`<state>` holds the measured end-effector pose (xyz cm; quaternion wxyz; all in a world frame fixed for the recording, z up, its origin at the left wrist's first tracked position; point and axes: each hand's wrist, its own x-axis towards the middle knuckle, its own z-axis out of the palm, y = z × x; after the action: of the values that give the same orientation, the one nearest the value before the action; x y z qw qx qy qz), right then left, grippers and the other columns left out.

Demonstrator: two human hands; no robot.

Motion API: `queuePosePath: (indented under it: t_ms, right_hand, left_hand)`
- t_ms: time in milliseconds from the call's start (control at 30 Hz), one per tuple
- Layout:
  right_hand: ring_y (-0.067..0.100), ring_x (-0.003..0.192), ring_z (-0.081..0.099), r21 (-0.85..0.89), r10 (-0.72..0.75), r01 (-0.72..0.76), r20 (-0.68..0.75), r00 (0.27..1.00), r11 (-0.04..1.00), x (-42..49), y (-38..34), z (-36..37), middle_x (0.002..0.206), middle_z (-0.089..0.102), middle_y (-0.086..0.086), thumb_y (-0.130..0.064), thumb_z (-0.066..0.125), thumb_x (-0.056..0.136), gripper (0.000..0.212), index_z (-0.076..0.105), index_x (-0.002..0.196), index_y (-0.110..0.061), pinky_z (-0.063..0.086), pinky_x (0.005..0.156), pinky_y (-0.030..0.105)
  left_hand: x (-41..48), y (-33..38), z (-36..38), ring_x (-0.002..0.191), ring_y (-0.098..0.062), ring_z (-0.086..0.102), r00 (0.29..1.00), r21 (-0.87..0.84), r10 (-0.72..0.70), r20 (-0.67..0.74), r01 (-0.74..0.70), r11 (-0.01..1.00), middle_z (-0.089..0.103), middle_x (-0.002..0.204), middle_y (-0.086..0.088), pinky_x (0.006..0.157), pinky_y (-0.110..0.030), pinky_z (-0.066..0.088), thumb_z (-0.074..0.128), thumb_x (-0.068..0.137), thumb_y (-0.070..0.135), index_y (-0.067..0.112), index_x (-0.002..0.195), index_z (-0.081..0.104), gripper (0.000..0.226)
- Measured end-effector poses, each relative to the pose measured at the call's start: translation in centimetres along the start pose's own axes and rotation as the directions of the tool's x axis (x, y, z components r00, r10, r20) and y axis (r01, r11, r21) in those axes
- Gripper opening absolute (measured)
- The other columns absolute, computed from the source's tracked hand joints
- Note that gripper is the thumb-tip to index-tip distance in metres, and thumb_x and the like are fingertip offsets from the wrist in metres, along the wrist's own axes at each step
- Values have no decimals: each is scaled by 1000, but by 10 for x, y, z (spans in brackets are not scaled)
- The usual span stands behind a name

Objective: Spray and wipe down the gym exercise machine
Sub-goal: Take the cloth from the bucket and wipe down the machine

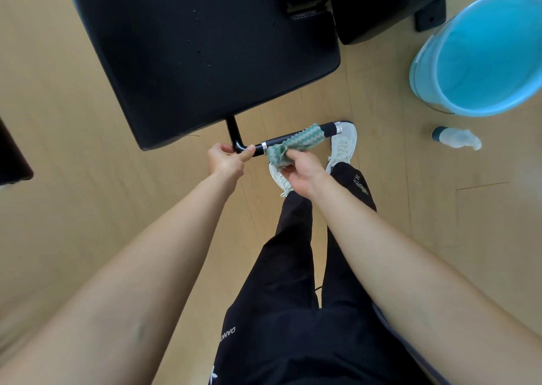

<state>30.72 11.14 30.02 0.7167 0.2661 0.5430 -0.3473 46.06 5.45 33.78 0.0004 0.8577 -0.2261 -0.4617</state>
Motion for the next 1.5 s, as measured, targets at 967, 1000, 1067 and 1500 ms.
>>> queuePosePath:
  t_ms: [967, 1000, 1067, 1500]
  right_hand:
    - [20, 88, 69, 197, -76, 133, -274, 959, 971, 4, -53, -29, 108, 71, 7, -17, 67, 99, 13, 63, 111, -13, 59, 69, 33]
    - [18, 90, 69, 44, -182, 212, -362, 914, 976, 7, -59, -39, 115, 71, 5, -16, 66, 100, 18, 62, 117, -15, 58, 69, 30]
    - [14, 94, 68, -327, -459, 340, -427, 779, 882, 10, -69, -55, 119, 68, -1, -14, 61, 102, 28, 59, 130, -16, 58, 73, 23]
    - [25, 131, 44, -832, -172, 345, 452, 875, -433, 5, -39, 31, 127, 63, -3, -55, 27, 107, 46, 63, 129, -36, 13, 117, 55]
  left_hand:
    - [13, -7, -3, 77, -22, 64, 1000, 58, 20, 15, -21, 998, 67, 92, -4, 91, -49, 61, 91, 75, 44, 16, 105, 55, 54]
    - [13, -7, -3, 77, -22, 63, 1000, 57, 23, 17, -24, 998, 66, 92, -3, 91, -49, 61, 90, 75, 43, 16, 106, 55, 54]
    - [14, -8, -3, 78, -22, 64, 1000, 58, 23, 17, -24, 998, 66, 92, -4, 91, -50, 61, 90, 75, 44, 17, 105, 54, 54]
    - [14, -9, -2, 77, -22, 65, 1000, 41, 20, 6, -20, 999, 67, 91, -1, 89, -51, 61, 93, 70, 44, 23, 91, 53, 50]
